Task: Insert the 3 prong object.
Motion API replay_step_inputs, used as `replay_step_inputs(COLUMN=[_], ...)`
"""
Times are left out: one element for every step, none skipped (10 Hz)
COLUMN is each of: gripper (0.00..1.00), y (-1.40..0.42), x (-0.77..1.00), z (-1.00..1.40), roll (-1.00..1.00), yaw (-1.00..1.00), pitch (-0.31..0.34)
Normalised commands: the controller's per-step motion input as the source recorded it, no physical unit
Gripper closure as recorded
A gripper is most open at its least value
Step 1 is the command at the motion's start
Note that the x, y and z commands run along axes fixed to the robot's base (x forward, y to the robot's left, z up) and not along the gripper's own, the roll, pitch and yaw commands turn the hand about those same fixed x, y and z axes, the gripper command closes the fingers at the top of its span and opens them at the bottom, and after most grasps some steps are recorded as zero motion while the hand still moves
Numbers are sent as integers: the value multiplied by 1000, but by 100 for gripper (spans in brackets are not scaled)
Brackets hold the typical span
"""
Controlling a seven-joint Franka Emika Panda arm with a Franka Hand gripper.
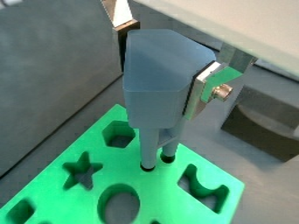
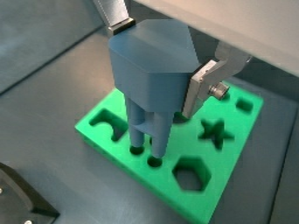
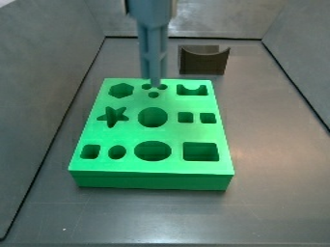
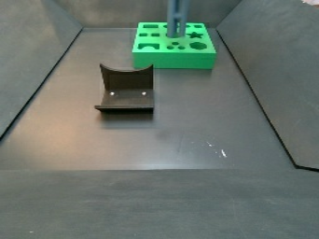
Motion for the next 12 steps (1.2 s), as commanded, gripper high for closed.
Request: replay_step_inputs(gripper=[100, 100, 100, 100, 100, 100, 100, 100, 100, 100, 100, 100], y=[0, -71, 0, 0, 83, 86, 9, 0, 31, 209, 140, 123], x=[-34, 0, 71, 91, 146, 0, 0, 0, 80, 91, 0, 0], z=[-274, -160, -86, -71, -429, -437, -409, -640, -717, -729, -497, -537], roll=[-49, -130, -61, -19, 113, 87, 0, -171, -211, -196, -41, -60], yaw=[-386, -166, 0, 9, -71, -537, -229, 0, 57, 149, 183, 191], pitch=[-19, 0, 0, 0, 21, 10, 0, -54, -90, -106, -79, -89])
